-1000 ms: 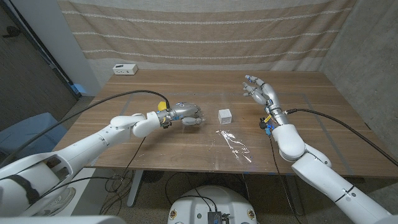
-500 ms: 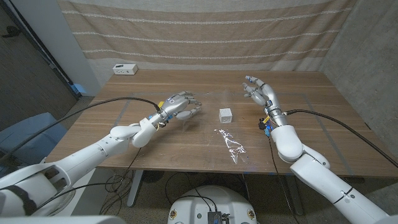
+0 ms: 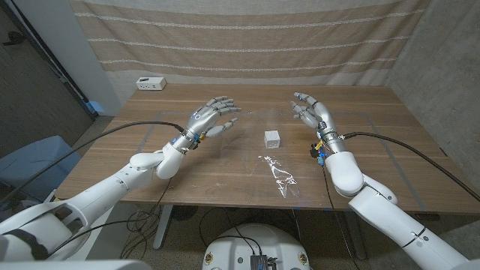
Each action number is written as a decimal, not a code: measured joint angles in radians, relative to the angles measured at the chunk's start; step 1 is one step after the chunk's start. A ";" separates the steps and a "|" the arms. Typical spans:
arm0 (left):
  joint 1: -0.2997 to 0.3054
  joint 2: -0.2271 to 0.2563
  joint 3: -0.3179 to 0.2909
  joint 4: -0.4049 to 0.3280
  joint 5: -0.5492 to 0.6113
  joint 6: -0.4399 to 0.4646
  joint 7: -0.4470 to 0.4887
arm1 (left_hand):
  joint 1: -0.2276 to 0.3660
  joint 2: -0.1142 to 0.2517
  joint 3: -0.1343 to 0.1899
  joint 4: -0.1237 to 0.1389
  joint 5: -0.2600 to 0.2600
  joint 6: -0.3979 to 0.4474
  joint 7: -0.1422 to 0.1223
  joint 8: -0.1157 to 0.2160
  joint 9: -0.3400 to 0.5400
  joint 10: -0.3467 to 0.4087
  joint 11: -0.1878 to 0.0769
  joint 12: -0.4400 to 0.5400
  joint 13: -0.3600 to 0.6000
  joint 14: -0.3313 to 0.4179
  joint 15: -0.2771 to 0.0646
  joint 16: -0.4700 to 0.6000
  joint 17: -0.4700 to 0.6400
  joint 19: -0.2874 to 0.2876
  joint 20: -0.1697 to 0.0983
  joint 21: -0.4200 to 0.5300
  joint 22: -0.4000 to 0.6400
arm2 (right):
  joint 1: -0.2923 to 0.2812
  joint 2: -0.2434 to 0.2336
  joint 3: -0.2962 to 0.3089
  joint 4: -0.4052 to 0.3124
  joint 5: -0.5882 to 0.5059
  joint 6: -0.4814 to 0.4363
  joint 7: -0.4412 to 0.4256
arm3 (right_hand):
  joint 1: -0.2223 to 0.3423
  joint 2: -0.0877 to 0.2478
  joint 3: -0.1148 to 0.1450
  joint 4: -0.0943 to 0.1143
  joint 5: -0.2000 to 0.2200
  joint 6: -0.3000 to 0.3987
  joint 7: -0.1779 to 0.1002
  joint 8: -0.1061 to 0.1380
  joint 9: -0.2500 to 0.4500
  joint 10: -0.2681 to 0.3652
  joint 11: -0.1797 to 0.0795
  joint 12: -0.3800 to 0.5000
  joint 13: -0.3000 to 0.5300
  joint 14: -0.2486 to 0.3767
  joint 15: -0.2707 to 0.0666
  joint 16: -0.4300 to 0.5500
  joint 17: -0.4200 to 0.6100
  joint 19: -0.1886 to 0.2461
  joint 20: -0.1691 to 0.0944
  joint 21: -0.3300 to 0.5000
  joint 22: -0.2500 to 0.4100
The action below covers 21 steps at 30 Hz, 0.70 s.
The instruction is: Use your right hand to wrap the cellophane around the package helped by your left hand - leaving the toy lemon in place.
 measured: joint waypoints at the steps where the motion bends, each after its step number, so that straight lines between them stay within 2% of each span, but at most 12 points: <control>1: -0.013 0.003 0.009 0.005 -0.019 -0.023 -0.040 | -0.003 0.003 -0.002 0.004 -0.003 -0.002 0.002 0.000 0.000 0.000 0.000 0.000 -0.003 0.000 0.000 0.000 -0.002 0.000 0.000 -0.004 -0.001 | -0.006 -0.006 0.001 -0.011 -0.005 -0.019 -0.001 | -0.002 -0.002 -0.001 -0.001 0.000 -0.006 -0.006 -0.005 0.000 0.000 0.000 -0.007 0.001 -0.012 0.001 -0.004 0.001 -0.011 0.003 -0.007 0.000; 4: -0.024 0.005 0.017 0.012 -0.046 -0.064 -0.104 | -0.013 0.013 -0.003 0.020 -0.008 -0.012 0.002 -0.004 0.000 0.007 -0.007 -0.004 -0.011 0.000 0.000 0.000 -0.003 -0.005 0.005 -0.004 -0.005 | -0.023 -0.025 0.002 -0.048 -0.005 -0.019 -0.001 | -0.005 -0.005 -0.005 -0.017 0.000 -0.028 -0.020 -0.017 0.003 -0.019 -0.015 -0.020 0.001 -0.053 0.003 -0.017 0.005 -0.049 0.008 -0.027 0.000; 5: -0.071 0.005 0.049 0.045 -0.065 -0.089 -0.147 | -0.028 0.016 -0.005 0.030 -0.011 -0.018 0.003 -0.004 -0.001 0.007 -0.007 -0.009 -0.015 -0.005 -0.002 0.000 -0.003 -0.005 0.005 -0.004 -0.005 | -0.034 -0.038 0.002 -0.071 -0.033 -0.119 0.001 | 0.005 -0.015 -0.005 -0.027 0.000 -0.035 -0.027 -0.020 0.003 -0.028 -0.021 -0.026 0.001 -0.068 0.001 -0.021 0.005 -0.065 0.007 -0.035 0.000; 7: -0.071 0.005 0.049 0.045 -0.083 -0.115 -0.191 | -0.044 0.028 -0.009 0.052 -0.015 -0.031 0.002 -0.004 -0.005 0.007 -0.007 -0.022 -0.026 -0.014 -0.004 0.000 -0.008 -0.007 0.007 -0.004 -0.007 | -0.043 -0.052 0.002 -0.091 -0.033 -0.119 0.001 | 0.015 -0.024 -0.001 -0.046 0.000 -0.050 -0.034 -0.024 0.003 -0.047 -0.023 -0.035 0.001 -0.100 -0.001 -0.031 0.005 -0.099 0.009 -0.054 0.000; 8: -0.106 0.002 0.073 0.075 -0.101 -0.139 -0.239 | -0.045 0.029 -0.009 0.062 -0.015 -0.034 0.005 -0.004 -0.005 0.007 -0.007 -0.024 -0.030 -0.014 -0.004 0.000 -0.008 -0.009 0.010 -0.004 -0.009 | -0.053 -0.066 0.001 -0.111 -0.048 -0.194 0.008 | 0.017 -0.026 0.000 -0.053 0.000 -0.060 -0.038 -0.028 0.003 -0.054 -0.024 -0.038 0.001 -0.116 -0.002 -0.035 0.005 -0.113 0.012 -0.062 0.000; 9: -0.106 0.002 0.073 0.075 -0.107 -0.147 -0.254 | -0.061 0.025 -0.010 0.072 -0.015 -0.034 0.006 -0.004 -0.005 0.007 -0.007 -0.026 -0.036 -0.014 -0.004 0.002 -0.010 -0.005 0.017 -0.004 -0.009 | -0.056 -0.071 0.000 -0.117 -0.048 -0.194 0.008 | 0.032 -0.021 0.003 -0.060 0.000 -0.065 -0.039 -0.028 0.003 -0.062 -0.025 -0.040 0.005 -0.130 -0.002 -0.040 0.005 -0.127 0.012 -0.069 0.000; 11: -0.106 0.002 0.073 0.075 -0.133 -0.185 -0.340 | -0.071 0.023 -0.009 0.090 -0.015 -0.025 0.025 -0.004 -0.009 0.020 0.000 -0.026 -0.049 -0.004 -0.001 0.009 -0.015 0.006 0.028 -0.003 -0.010 | -0.068 -0.097 -0.007 -0.150 -0.048 -0.194 0.008 | 0.048 -0.019 0.006 -0.072 0.000 -0.072 -0.043 -0.028 0.003 -0.069 -0.025 -0.044 0.006 -0.155 -0.004 -0.042 0.005 -0.151 0.024 -0.084 0.000; 14: -0.106 0.002 0.073 0.075 -0.151 -0.214 -0.401 | -0.088 0.017 -0.005 0.117 -0.015 0.007 0.056 0.008 -0.009 0.071 0.012 -0.026 -0.075 0.037 -0.003 0.016 -0.022 0.027 0.041 0.001 -0.014 | -0.078 -0.119 -0.017 -0.179 -0.048 -0.194 0.008 | 0.058 -0.017 0.008 -0.078 0.000 -0.072 -0.043 -0.028 0.003 -0.073 -0.028 -0.044 0.006 -0.180 -0.006 -0.049 0.005 -0.175 0.040 -0.099 0.000; 15: -0.181 -0.015 0.123 0.150 -0.159 -0.228 -0.426 | -0.093 0.016 -0.002 0.121 -0.015 0.021 0.063 0.012 -0.009 0.085 0.016 -0.026 -0.082 0.048 -0.003 0.016 -0.024 0.033 0.043 0.003 -0.017 | -0.082 -0.133 -0.024 -0.197 -0.103 -0.399 0.024 | 0.060 -0.019 0.008 -0.078 0.000 -0.072 -0.043 -0.028 0.003 -0.076 -0.025 -0.044 0.006 -0.184 -0.008 -0.051 0.005 -0.179 0.043 -0.100 0.000; 17: -0.186 -0.017 0.128 0.158 -0.166 -0.246 -0.459 | -0.097 0.013 0.003 0.126 -0.015 0.041 0.079 0.012 -0.009 0.109 0.022 -0.026 -0.093 0.070 -0.004 0.016 -0.026 0.046 0.046 0.009 -0.019 | -0.086 -0.147 -0.034 -0.213 -0.108 -0.417 0.026 | 0.060 -0.019 0.007 -0.084 0.000 -0.072 -0.043 -0.028 0.003 -0.078 -0.023 -0.044 0.006 -0.185 -0.010 -0.051 0.005 -0.190 0.041 -0.104 0.000; 18: -0.199 -0.021 0.137 0.173 -0.169 -0.255 -0.473 | -0.097 0.013 0.005 0.129 -0.015 0.051 0.082 0.012 -0.009 0.118 0.023 -0.026 -0.098 0.080 -0.004 0.016 -0.026 0.051 0.050 0.009 -0.019 | -0.087 -0.156 -0.043 -0.227 -0.125 -0.468 0.030 | 0.065 -0.019 0.008 -0.085 0.000 -0.072 -0.043 -0.028 0.003 -0.078 -0.023 -0.044 0.006 -0.185 -0.010 -0.051 0.005 -0.192 0.043 -0.107 0.000; 21: -0.214 -0.025 0.147 0.191 -0.177 -0.276 -0.504 | -0.101 0.009 0.007 0.131 -0.015 0.062 0.089 0.012 -0.009 0.125 0.029 -0.026 -0.105 0.089 -0.005 0.016 -0.026 0.061 0.050 0.016 -0.019 | -0.089 -0.179 -0.063 -0.257 -0.147 -0.544 0.039 | 0.094 -0.018 0.021 -0.098 0.000 -0.066 -0.049 -0.028 0.003 -0.076 -0.025 -0.044 0.006 -0.185 -0.010 -0.051 0.004 -0.192 0.043 -0.107 0.000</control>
